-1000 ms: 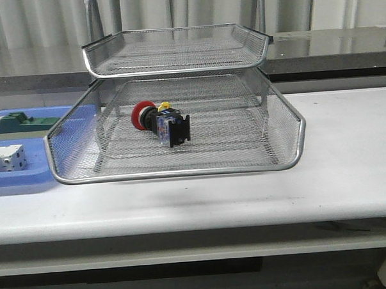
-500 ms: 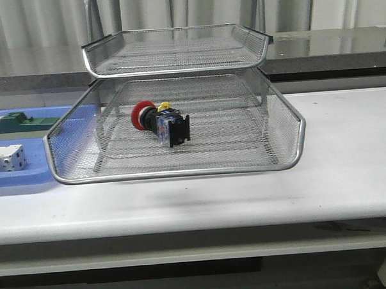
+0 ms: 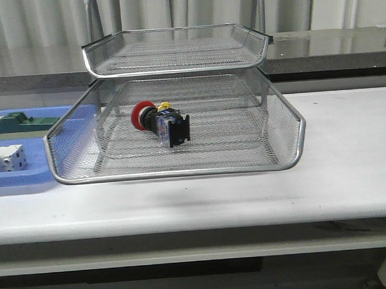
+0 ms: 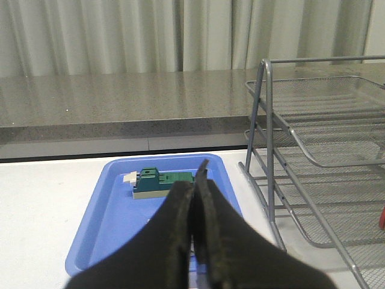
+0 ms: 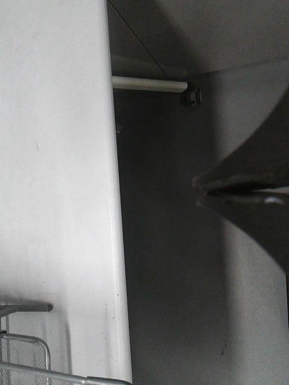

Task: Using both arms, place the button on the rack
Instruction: 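Raise the left gripper away from the mesh tray, then push the middle mesh tray back into the rack with the right gripper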

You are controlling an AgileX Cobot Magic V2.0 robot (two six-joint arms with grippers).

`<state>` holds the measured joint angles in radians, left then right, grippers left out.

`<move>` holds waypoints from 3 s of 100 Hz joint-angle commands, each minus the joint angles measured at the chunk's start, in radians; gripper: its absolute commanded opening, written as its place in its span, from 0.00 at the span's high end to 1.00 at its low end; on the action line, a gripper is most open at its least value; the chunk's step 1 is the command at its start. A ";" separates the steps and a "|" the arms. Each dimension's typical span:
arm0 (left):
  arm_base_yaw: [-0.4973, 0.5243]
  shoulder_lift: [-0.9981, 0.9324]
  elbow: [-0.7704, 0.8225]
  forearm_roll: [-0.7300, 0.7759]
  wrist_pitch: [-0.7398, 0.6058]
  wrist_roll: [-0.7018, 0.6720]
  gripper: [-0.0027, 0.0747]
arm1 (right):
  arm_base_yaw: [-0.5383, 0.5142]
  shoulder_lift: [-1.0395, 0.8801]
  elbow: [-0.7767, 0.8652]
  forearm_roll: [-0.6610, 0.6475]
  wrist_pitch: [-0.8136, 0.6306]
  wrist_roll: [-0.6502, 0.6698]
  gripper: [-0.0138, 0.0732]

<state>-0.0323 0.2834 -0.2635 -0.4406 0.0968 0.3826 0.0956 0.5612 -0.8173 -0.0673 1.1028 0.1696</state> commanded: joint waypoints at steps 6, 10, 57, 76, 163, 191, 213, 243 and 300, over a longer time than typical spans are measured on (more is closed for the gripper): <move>0.004 0.008 -0.028 -0.012 -0.073 -0.010 0.99 | -0.002 0.003 -0.034 -0.048 -0.069 -0.005 0.92; 0.004 0.008 -0.028 -0.012 -0.073 -0.010 0.99 | -0.002 0.003 -0.034 -0.053 -0.070 -0.005 0.92; 0.004 0.008 -0.028 -0.012 -0.073 -0.010 0.99 | -0.002 0.020 -0.034 0.052 -0.191 -0.005 0.92; 0.004 0.008 -0.028 -0.012 -0.073 -0.010 0.99 | 0.002 0.186 -0.034 0.233 -0.218 -0.046 0.92; 0.004 0.008 -0.028 -0.012 -0.073 -0.010 0.99 | 0.569 0.923 -0.042 0.454 -0.606 -0.268 0.91; 0.004 0.008 -0.028 -0.012 -0.073 -0.010 0.99 | 0.649 1.058 -0.164 0.368 -0.617 -0.269 0.91; 0.004 0.008 -0.028 -0.012 -0.073 -0.010 0.99 | 0.649 1.152 -0.267 0.269 -0.617 -0.269 0.91; 0.004 0.008 -0.028 -0.012 -0.073 -0.010 0.99 | 0.615 1.228 -0.417 0.159 -0.619 -0.268 0.91; 0.004 0.008 -0.028 -0.012 -0.073 -0.010 0.99 | 0.450 1.354 -0.630 0.057 -0.612 -0.268 0.91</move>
<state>-0.0323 0.2834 -0.2635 -0.4406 0.0968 0.3810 0.5500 1.9743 -1.4112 0.0000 0.5221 -0.0871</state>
